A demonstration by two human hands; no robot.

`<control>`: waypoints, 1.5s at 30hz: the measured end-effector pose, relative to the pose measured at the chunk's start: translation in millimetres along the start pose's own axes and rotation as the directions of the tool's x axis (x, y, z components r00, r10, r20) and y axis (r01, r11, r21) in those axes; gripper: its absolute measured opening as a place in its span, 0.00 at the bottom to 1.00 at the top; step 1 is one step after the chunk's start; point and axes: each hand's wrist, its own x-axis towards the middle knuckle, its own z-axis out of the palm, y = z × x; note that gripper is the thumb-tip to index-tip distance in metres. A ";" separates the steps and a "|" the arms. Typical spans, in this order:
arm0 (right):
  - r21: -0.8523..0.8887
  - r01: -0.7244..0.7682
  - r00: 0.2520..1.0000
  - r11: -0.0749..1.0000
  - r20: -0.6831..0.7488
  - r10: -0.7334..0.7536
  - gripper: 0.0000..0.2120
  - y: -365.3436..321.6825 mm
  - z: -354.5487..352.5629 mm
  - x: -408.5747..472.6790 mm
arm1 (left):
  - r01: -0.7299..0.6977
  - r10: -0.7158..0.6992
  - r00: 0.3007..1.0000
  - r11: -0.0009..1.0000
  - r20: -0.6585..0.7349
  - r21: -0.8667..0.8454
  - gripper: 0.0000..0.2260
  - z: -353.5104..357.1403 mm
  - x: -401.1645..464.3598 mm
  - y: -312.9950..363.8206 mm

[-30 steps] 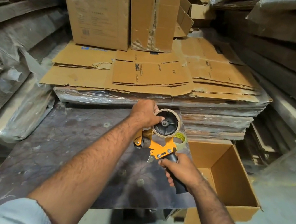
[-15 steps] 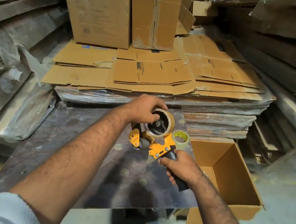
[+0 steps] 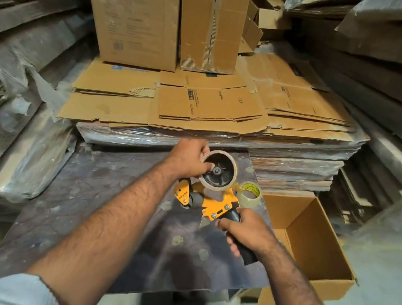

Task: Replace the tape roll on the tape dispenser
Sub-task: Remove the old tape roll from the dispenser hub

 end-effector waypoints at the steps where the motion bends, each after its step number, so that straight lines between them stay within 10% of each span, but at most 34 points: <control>1: 0.008 -0.008 1.000 1.000 -0.001 0.008 0.10 -2.2 3.2 -1.2 | 0.026 -0.025 0.999 0.999 0.023 -0.025 0.11 -0.5 -0.3 -3.6; 10: -0.041 -0.022 0.999 0.999 -0.044 0.020 0.10 -22.4 26.4 -6.5 | -0.418 0.408 0.908 0.894 0.090 0.161 0.18 -35.8 1.0 -10.6; 18: -0.280 -0.014 0.988 0.960 -0.151 -0.030 0.10 -26.0 57.7 -4.5 | -0.477 0.453 0.878 0.848 0.152 0.229 0.16 -36.7 -5.7 -49.9; 29: -0.678 -0.176 0.907 0.714 -0.393 -0.150 0.20 -58.3 100.9 14.2 | 0.098 -0.148 0.963 0.971 -0.224 -0.220 0.11 -22.7 -41.9 -120.7; 34: -0.689 -0.231 0.872 0.687 -0.459 -0.168 0.16 -72.7 115.9 15.8 | 0.369 -0.529 0.848 0.636 -0.036 -0.677 0.22 -12.9 -53.4 -150.3; 38: -0.618 -0.241 0.878 0.748 -0.467 -0.102 0.17 -70.5 115.7 23.7 | 0.397 -0.487 0.843 0.281 0.227 -0.873 0.12 -15.5 -59.8 -163.0; 45: -0.015 -0.127 0.896 0.992 -0.430 0.109 0.11 -28.4 98.1 41.5 | 0.450 -0.415 0.842 0.187 0.345 -0.873 0.01 -3.0 -46.4 -162.7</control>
